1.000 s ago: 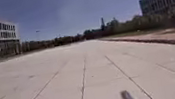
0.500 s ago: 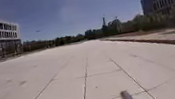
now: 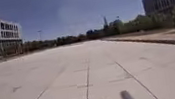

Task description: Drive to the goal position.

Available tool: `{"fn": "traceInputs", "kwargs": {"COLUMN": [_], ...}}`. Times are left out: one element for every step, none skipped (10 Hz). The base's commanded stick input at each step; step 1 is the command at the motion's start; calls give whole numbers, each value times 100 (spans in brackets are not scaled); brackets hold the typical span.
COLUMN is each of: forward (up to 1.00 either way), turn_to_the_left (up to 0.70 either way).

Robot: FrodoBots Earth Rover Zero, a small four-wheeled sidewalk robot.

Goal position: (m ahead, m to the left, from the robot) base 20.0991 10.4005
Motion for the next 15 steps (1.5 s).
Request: {"fn": "traceInputs", "kwargs": {"forward": [70,70,70,70,70,70,70,70,70,70,70,70,70,70,70], "turn_to_the_left": [0,0,0,0,0,0,0,0,0,0,0,0,1,1,1]}}
